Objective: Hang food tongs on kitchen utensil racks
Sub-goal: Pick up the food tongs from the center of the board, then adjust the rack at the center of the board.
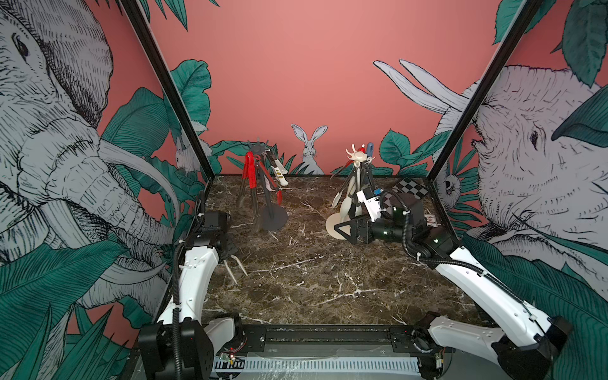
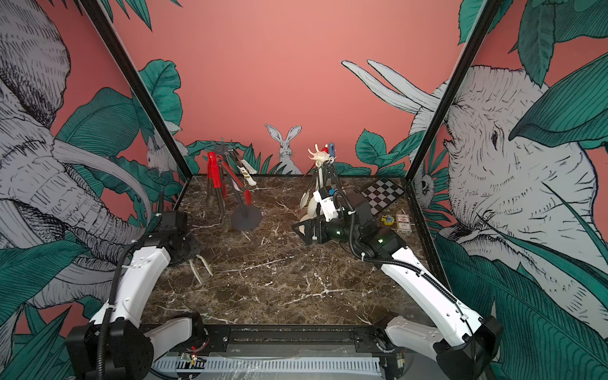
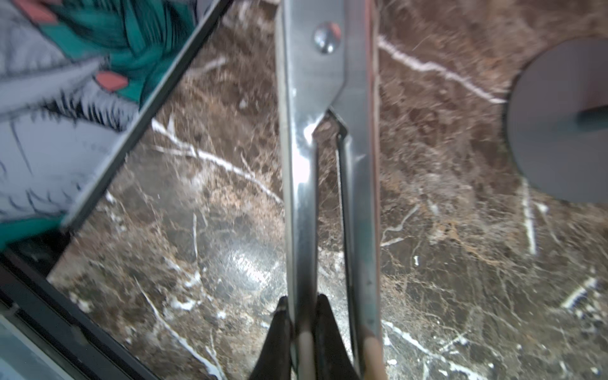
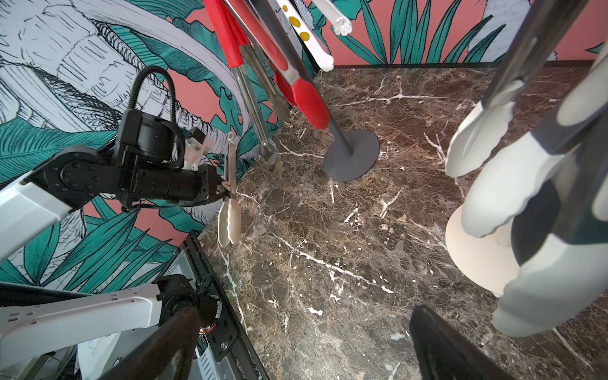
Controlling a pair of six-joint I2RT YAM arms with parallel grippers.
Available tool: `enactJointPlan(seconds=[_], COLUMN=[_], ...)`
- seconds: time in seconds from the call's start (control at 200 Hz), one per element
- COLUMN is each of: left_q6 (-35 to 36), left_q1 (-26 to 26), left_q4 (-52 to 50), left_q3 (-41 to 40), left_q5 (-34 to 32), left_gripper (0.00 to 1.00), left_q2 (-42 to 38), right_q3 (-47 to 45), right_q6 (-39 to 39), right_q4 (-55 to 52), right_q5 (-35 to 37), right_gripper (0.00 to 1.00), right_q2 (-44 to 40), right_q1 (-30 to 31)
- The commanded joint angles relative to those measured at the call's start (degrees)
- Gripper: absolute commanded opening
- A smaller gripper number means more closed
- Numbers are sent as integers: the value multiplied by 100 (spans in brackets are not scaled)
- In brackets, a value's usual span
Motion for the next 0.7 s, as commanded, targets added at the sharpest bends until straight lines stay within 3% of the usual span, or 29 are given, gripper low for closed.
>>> enactJointPlan(seconds=[0.0, 0.225, 0.695], left_q6=[1034, 2074, 4261], left_q1=[143, 647, 669], left_q4=[13, 247, 764], left_q3=[356, 746, 1760], left_q5=[217, 642, 1744], left_gripper=[0, 0, 0], left_q2=[-212, -407, -634], right_q3=[61, 108, 655], right_q6=[0, -26, -248], right_q4=[134, 111, 7], right_q5=[-7, -12, -37], right_gripper=[99, 99, 99], right_q2=[-74, -73, 294], right_q1=[-24, -23, -33])
